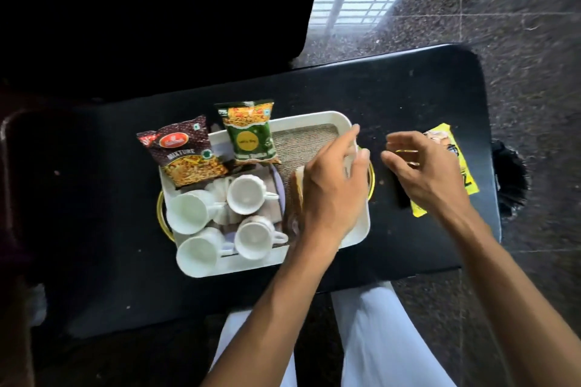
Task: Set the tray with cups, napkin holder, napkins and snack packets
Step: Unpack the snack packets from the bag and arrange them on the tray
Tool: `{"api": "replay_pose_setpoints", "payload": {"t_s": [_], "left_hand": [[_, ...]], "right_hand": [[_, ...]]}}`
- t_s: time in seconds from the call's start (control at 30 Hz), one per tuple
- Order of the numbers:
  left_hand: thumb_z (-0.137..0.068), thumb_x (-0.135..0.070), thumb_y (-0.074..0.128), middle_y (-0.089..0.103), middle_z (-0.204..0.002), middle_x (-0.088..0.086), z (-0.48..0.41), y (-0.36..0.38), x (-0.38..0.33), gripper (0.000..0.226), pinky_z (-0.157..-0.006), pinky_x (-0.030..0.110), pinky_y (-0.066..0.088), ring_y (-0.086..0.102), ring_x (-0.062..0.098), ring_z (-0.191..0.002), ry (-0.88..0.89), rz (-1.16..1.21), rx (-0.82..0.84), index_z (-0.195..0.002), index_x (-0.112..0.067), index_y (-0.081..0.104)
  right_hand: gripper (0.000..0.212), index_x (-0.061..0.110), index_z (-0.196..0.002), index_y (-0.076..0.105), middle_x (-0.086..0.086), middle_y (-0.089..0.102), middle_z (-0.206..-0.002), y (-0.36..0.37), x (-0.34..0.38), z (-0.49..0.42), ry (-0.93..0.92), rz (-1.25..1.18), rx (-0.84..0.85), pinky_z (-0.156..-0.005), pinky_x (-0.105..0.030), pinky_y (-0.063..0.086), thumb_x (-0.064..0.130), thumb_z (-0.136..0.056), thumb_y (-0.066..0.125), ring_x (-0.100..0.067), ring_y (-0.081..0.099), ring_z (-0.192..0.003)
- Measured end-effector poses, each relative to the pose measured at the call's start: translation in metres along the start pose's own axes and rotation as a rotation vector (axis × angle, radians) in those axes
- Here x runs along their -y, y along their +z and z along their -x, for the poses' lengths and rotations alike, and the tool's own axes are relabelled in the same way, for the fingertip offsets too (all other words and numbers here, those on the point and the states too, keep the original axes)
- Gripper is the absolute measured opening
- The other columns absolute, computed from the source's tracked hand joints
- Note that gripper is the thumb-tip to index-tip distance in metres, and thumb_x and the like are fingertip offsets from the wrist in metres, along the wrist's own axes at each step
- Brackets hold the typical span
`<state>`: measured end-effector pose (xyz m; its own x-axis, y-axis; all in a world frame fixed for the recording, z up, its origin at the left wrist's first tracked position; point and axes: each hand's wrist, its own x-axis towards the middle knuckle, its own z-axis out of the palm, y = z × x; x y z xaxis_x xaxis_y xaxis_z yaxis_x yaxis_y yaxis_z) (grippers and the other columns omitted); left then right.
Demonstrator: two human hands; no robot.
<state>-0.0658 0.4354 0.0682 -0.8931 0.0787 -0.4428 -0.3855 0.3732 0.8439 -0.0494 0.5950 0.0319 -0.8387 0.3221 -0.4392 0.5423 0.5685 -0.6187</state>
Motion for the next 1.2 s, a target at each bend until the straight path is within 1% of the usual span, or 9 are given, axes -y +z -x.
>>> {"api": "replay_pose_setpoints", "payload": {"t_s": [0.1,0.2,0.3,0.43,0.63,0.83,1.03,1.13,1.2], "left_hand": [[-0.099,-0.016,0.058,0.066,-0.136,0.007,-0.002,0.047,-0.006,0.043,-0.107,0.038,0.051,0.064,0.016,-0.122,-0.028,0.007,0.096,-0.141,-0.015,0.057],[-0.100,-0.023,0.056,0.060,-0.144,0.005,-0.009,0.086,0.001,0.046,-0.112,0.037,0.045,0.056,0.019,-0.132,-0.057,-0.102,0.204,-0.146,-0.017,0.052],[-0.101,-0.021,0.053,0.056,-0.147,0.003,-0.015,0.112,0.011,0.046,-0.114,0.032,0.041,0.051,0.019,-0.136,-0.046,-0.243,0.253,-0.146,-0.018,0.051],[-0.101,-0.021,0.053,0.046,-0.156,0.004,-0.019,0.128,0.018,0.050,-0.117,0.033,0.035,0.044,0.020,-0.143,-0.055,-0.353,0.273,-0.150,-0.017,0.045],[-0.100,-0.026,0.057,0.047,-0.153,0.005,-0.020,0.130,0.021,0.051,-0.111,0.039,0.043,0.049,0.025,-0.138,-0.049,-0.455,0.281,-0.149,-0.017,0.046],[-0.099,-0.027,0.060,0.055,-0.144,0.010,-0.034,0.114,0.008,0.071,-0.100,0.035,0.047,0.053,0.026,-0.131,0.003,-0.513,0.268,-0.159,-0.018,0.023],[-0.084,-0.028,0.078,0.036,-0.162,0.010,-0.056,0.055,-0.028,0.088,-0.122,0.042,0.027,0.030,0.030,-0.151,0.456,-0.687,0.238,-0.158,-0.026,0.030],[-0.082,-0.021,0.075,0.064,-0.139,0.006,-0.065,0.017,-0.039,0.073,-0.118,0.051,0.037,0.058,0.026,-0.130,0.520,-0.754,0.323,-0.149,-0.026,0.046],[-0.081,-0.017,0.068,0.075,-0.112,0.001,-0.069,-0.006,-0.041,0.049,-0.093,0.049,0.056,0.069,0.028,-0.105,0.549,-0.761,0.285,-0.128,-0.029,0.063]], "right_hand": [[0.025,0.017,-0.114,0.067,0.005,0.070,-0.105,-0.027,-0.039,0.000,0.014,0.075,-0.038,-0.083,-0.026,0.056,0.022,-0.089,0.072,-0.009,0.068,-0.090],[0.040,0.014,-0.125,0.062,-0.009,0.067,-0.120,-0.050,-0.074,-0.003,0.043,0.255,-0.081,-0.096,-0.040,0.049,0.025,-0.088,0.072,-0.026,0.062,-0.110],[0.053,0.011,-0.134,0.055,-0.018,0.062,-0.126,-0.066,-0.100,-0.011,0.153,0.410,-0.015,-0.103,-0.044,0.039,0.032,-0.088,0.071,-0.036,0.052,-0.122],[0.060,0.017,-0.138,0.050,-0.017,0.062,-0.125,-0.072,-0.113,-0.021,0.274,0.440,0.164,-0.102,-0.047,0.043,0.044,-0.088,0.067,-0.039,0.052,-0.119],[0.052,0.014,-0.130,0.056,-0.017,0.064,-0.117,-0.074,-0.110,-0.028,0.236,0.357,0.138,-0.095,-0.043,0.047,0.036,-0.087,0.073,-0.035,0.058,-0.110],[0.020,0.028,-0.102,0.072,-0.001,0.070,-0.096,-0.085,-0.075,-0.030,0.053,0.121,0.038,-0.067,-0.022,0.050,0.018,-0.085,0.076,-0.009,0.064,-0.082],[0.024,0.017,-0.105,0.077,-0.006,0.070,-0.093,-0.089,-0.014,-0.030,-0.419,0.259,0.057,-0.074,-0.042,0.056,0.009,-0.082,0.078,-0.025,0.068,-0.082],[0.027,0.014,-0.102,0.077,-0.005,0.072,-0.094,-0.085,0.021,-0.028,-0.591,0.221,0.063,-0.071,-0.041,0.056,0.003,-0.078,0.080,-0.023,0.069,-0.080],[0.026,0.013,-0.103,0.076,-0.004,0.073,-0.096,-0.078,0.042,-0.026,-0.689,0.185,0.042,-0.072,-0.036,0.056,0.004,-0.078,0.079,-0.020,0.068,-0.081]]}}
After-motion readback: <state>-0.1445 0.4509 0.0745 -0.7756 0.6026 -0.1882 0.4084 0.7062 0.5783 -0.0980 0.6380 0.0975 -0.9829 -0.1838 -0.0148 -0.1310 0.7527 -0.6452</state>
